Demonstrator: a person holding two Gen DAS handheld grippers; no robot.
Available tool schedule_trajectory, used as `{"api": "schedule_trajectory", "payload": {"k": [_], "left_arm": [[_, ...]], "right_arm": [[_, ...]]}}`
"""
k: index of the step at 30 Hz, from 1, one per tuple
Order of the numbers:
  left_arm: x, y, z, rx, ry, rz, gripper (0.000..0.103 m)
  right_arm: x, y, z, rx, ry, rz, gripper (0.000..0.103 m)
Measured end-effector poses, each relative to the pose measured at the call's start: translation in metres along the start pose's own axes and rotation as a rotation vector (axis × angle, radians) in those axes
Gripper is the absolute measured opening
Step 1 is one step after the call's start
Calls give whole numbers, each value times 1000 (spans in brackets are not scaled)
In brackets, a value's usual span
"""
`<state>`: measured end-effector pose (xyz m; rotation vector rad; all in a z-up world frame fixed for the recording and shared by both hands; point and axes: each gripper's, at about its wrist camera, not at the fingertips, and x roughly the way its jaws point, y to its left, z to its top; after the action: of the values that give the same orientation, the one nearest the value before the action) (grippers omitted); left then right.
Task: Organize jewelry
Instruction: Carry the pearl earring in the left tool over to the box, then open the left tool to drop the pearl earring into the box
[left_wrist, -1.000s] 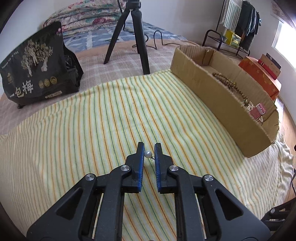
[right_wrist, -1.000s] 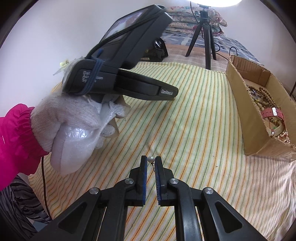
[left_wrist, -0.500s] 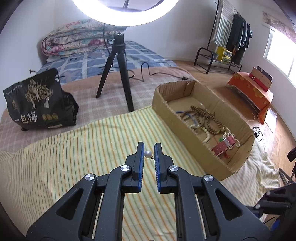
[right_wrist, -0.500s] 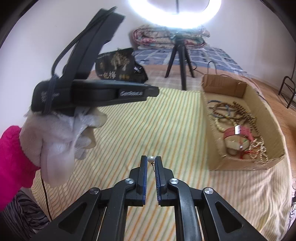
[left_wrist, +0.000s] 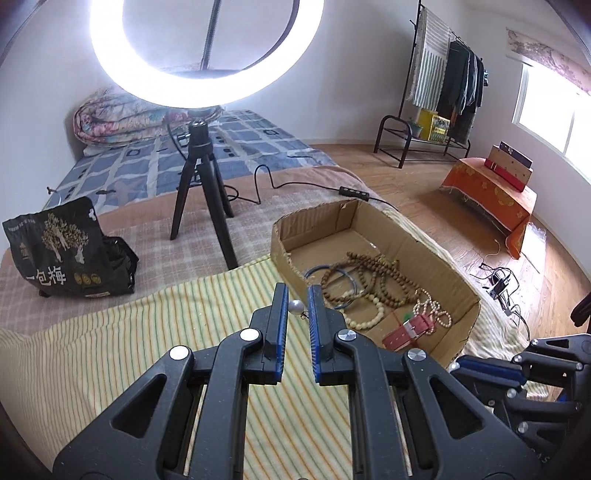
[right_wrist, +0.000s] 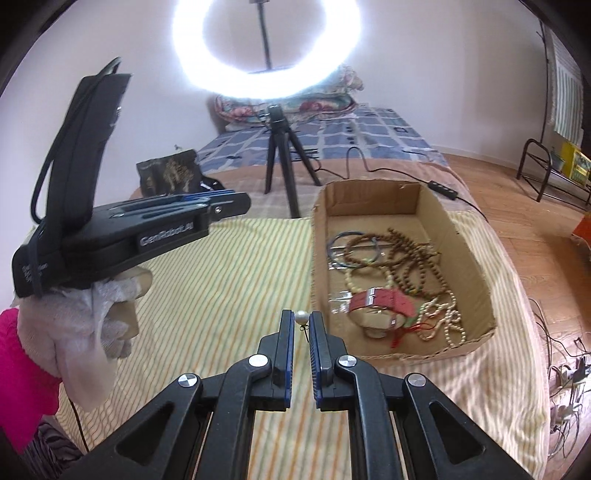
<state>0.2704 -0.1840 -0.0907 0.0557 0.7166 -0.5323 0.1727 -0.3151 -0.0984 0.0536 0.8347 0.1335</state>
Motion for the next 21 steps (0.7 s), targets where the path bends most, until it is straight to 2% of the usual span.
{"api": "schedule_trajectory", "payload": {"k": [10, 21], "left_arm": [[13, -16, 9, 11, -10, -13, 9], [38, -34, 24, 2, -22, -31, 9]], "right_arm": [[-2, -33, 11, 23, -7, -77, 6], [7, -63, 17, 58, 5, -108, 6]]}}
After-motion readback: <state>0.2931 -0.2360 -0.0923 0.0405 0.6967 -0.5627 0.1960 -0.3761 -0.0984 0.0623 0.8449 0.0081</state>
